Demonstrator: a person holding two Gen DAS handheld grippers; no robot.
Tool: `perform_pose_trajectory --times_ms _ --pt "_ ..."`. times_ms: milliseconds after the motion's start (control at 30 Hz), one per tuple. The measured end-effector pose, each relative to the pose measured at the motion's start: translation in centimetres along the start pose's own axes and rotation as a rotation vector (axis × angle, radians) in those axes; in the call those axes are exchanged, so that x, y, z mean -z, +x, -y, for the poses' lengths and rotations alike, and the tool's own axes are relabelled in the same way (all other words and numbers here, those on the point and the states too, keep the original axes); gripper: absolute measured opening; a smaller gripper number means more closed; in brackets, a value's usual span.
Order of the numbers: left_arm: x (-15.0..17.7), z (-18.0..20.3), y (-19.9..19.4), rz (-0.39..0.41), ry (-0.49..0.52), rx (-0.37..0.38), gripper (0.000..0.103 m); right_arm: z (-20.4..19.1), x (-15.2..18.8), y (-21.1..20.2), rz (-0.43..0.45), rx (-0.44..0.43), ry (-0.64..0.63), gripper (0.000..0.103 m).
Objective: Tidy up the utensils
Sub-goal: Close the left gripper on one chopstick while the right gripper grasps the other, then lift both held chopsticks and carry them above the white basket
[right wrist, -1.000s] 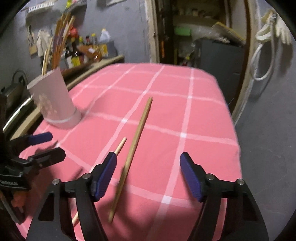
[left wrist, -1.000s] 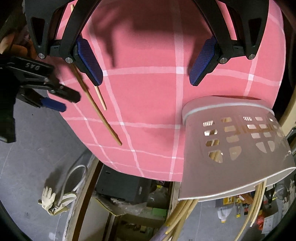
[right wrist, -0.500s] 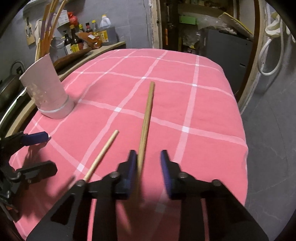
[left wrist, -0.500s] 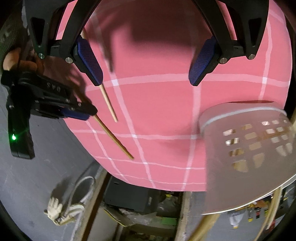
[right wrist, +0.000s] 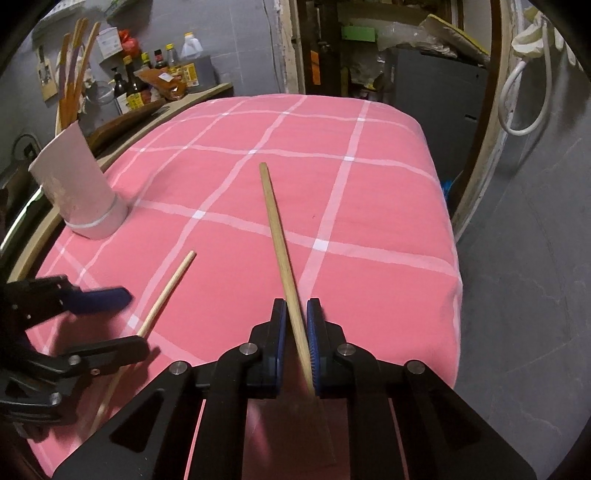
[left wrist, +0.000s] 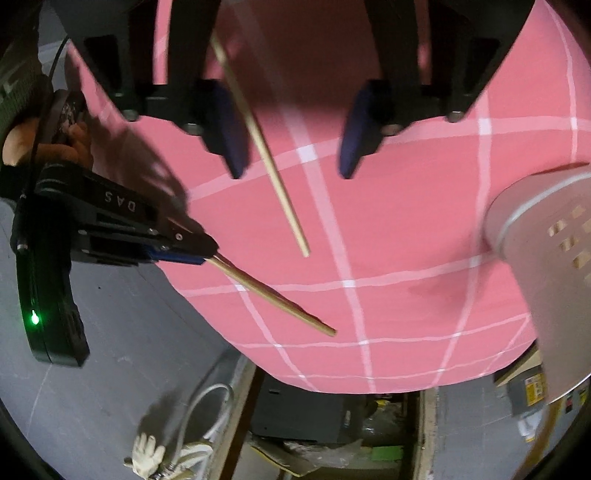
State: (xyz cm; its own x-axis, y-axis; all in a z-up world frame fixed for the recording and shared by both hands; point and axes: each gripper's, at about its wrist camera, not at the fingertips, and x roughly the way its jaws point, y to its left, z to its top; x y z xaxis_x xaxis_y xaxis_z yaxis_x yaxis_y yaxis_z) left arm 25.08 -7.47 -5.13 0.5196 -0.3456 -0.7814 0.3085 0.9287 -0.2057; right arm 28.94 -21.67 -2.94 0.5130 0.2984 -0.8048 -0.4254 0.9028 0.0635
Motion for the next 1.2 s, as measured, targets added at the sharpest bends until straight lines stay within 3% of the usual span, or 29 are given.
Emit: perform_pose_trajectory --times_ms 100,300,633,767,933,1200 --pt "-0.8 -0.1 0.9 -0.02 -0.008 0.019 0.018 0.1 -1.0 0.6 -0.022 -0.017 -0.005 0.01" --pt "-1.9 -0.6 1.6 -0.053 -0.066 0.059 0.009 -0.7 -3.7 2.8 -0.077 -0.032 -0.028 0.011" --pt "-2.3 -1.2 0.8 -0.061 -0.127 0.077 0.002 -1.8 -6.0 4.4 -0.106 -0.017 -0.041 0.006" --pt "-1.9 -0.9 -1.0 0.016 -0.123 0.063 0.002 -1.8 -5.2 1.8 0.015 -0.043 0.012 0.006" --pt "-0.9 -0.9 -5.4 0.215 -0.107 0.036 0.002 -3.1 -4.0 -2.6 0.19 -0.069 0.028 0.006" --pt "-0.2 -2.1 -11.6 0.539 -0.151 0.006 0.002 -6.5 -3.4 -10.0 0.594 -0.122 0.085 0.006"
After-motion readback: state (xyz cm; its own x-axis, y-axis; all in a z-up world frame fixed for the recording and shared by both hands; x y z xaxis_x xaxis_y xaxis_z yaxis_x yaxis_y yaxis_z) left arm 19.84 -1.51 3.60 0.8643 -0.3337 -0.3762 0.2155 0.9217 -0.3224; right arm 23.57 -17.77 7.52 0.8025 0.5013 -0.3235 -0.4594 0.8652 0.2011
